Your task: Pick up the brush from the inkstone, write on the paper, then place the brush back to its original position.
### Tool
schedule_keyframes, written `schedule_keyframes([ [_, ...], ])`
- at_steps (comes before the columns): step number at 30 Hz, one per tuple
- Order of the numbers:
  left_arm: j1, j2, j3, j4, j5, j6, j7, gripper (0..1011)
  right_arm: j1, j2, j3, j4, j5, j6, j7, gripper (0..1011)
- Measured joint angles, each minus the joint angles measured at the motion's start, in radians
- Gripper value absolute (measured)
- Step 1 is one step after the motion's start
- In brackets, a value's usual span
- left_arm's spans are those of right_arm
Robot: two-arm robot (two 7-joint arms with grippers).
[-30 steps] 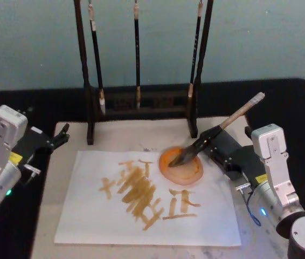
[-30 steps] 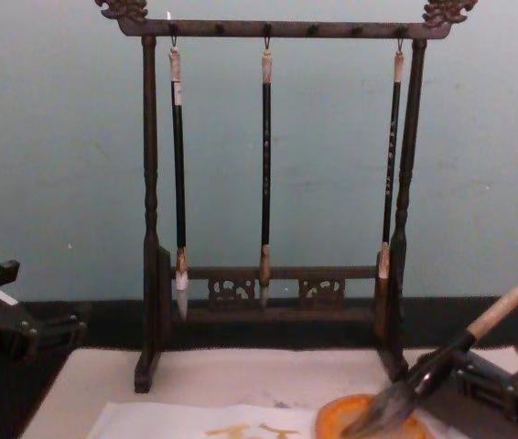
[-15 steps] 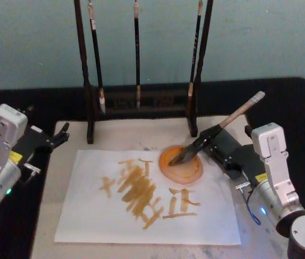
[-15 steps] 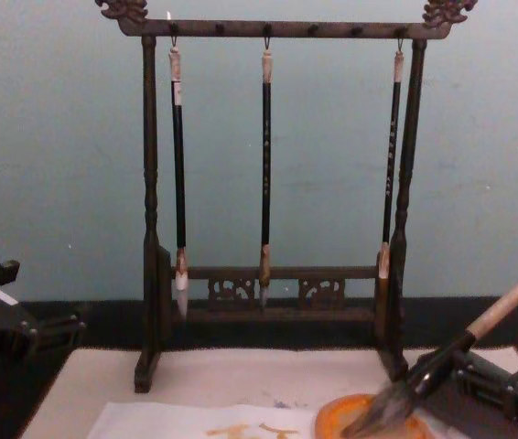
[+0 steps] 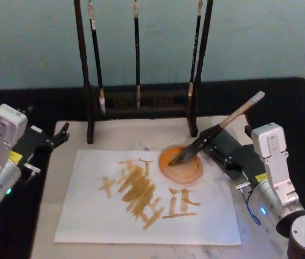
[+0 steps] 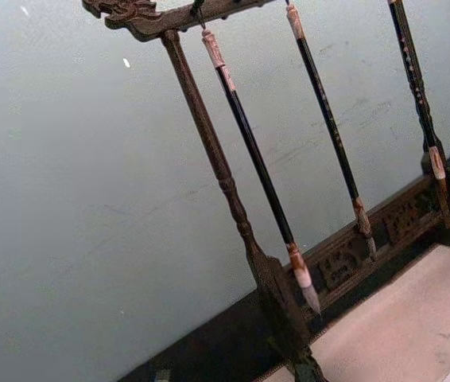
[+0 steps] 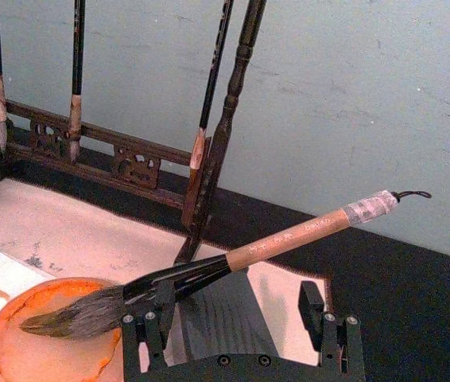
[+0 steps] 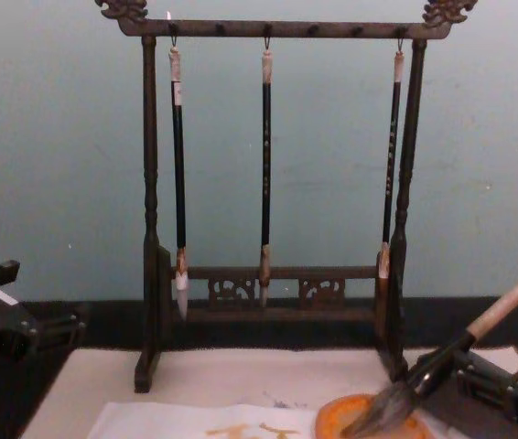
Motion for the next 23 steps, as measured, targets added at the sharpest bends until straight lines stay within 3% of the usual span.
schedule_keyframes([
  [23,0.0,0.0,0.0,0.0,0.0,0.0,0.0,1009,0.0,0.0,0.0,0.0,0.0,0.0,0.0,1000],
])
